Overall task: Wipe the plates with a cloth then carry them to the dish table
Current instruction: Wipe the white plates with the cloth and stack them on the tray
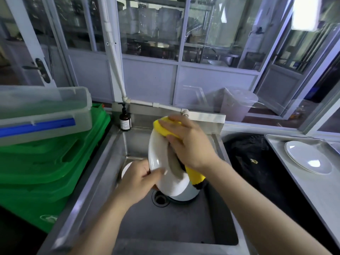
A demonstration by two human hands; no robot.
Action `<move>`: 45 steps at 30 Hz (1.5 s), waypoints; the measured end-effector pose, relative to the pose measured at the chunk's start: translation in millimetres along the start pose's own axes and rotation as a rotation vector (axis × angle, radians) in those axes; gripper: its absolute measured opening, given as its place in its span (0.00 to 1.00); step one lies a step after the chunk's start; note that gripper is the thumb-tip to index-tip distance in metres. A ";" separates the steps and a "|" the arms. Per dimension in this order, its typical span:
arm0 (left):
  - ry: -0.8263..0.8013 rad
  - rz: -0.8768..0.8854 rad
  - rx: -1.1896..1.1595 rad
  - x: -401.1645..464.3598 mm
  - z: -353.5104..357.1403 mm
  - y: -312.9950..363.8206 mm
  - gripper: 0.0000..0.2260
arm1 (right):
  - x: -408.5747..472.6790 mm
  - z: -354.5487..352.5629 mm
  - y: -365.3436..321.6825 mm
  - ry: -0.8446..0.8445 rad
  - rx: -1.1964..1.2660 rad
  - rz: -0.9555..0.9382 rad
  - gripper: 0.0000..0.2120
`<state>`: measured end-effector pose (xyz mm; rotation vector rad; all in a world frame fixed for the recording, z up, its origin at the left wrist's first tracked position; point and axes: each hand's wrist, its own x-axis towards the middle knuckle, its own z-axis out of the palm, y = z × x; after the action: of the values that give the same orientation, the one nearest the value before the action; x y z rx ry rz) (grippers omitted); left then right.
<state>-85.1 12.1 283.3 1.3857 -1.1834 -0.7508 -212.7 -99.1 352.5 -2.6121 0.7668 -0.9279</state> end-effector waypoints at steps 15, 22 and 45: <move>0.151 -0.001 -0.116 -9.8 -10.1 -1.0 0.20 | 3.4 18.7 43.3 0.064 0.003 0.254 0.18; 0.336 -0.035 -0.354 -1.7 -23.4 -12.6 0.10 | -45.3 37.3 10.3 -0.041 0.005 0.091 0.21; 0.110 0.029 -0.204 -6.2 -24.0 -8.9 0.14 | -13.3 28.7 12.8 0.096 -0.004 0.101 0.23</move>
<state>-62.7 24.9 278.1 1.2226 -1.0102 -0.7444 -208.0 -100.2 318.7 -2.5214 0.9165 -1.0292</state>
